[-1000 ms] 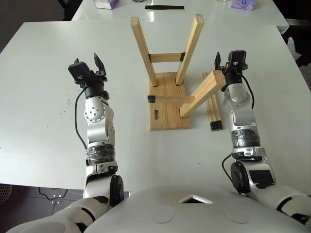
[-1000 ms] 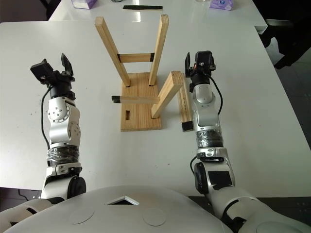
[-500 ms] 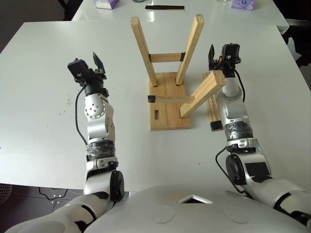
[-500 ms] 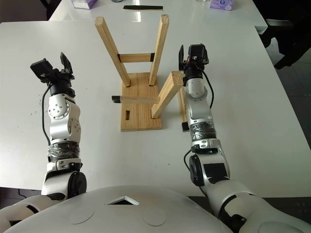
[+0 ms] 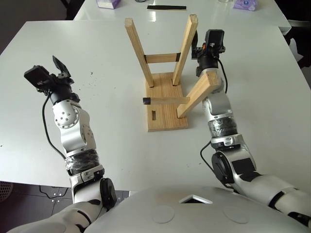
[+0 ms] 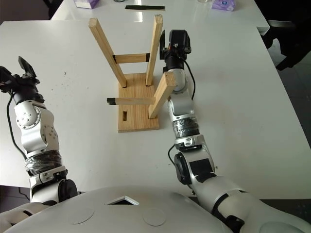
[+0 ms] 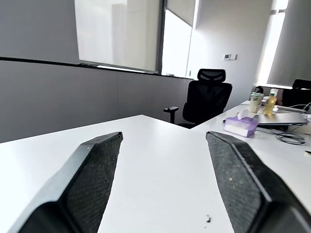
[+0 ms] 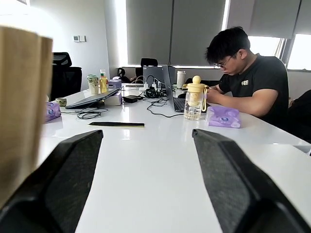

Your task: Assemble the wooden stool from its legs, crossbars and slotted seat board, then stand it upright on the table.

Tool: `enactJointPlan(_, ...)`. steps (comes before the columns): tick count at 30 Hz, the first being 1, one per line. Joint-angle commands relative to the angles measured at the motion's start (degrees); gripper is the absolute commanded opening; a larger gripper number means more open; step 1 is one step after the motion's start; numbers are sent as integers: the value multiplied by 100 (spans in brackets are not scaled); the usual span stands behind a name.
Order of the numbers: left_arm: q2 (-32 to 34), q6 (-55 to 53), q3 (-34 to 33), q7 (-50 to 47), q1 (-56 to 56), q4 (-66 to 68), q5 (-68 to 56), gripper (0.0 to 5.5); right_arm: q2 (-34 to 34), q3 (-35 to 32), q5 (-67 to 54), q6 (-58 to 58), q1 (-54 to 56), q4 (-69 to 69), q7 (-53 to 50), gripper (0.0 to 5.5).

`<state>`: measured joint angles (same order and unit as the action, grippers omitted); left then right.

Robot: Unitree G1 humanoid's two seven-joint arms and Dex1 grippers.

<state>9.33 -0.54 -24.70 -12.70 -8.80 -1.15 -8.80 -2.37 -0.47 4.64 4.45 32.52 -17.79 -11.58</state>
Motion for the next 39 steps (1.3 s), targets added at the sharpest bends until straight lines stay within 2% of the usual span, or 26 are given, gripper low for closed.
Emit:
enactJointPlan(1,-25,14,250,54,-279,176,120,320,455,-328,-26,204,-371,199,98,340)
enactJointPlan(5,-124,-28,617,210,-423,186,174,320,510,-362,3,214,-711,370,79,340)
enactJointPlan(12,-288,-34,840,347,-359,49,130,320,510,-318,-135,369,-807,376,381,340)
enactJointPlan(22,-509,-76,1162,407,-55,-267,221,320,718,-244,-260,832,-1829,1203,999,340)
enactJointPlan(35,-549,-74,1063,248,277,-517,361,320,1226,293,-354,2314,-3943,3727,2077,340)
enactJointPlan(39,-564,-124,1023,186,452,-695,387,320,1322,368,-409,2742,-4202,4231,2209,340)
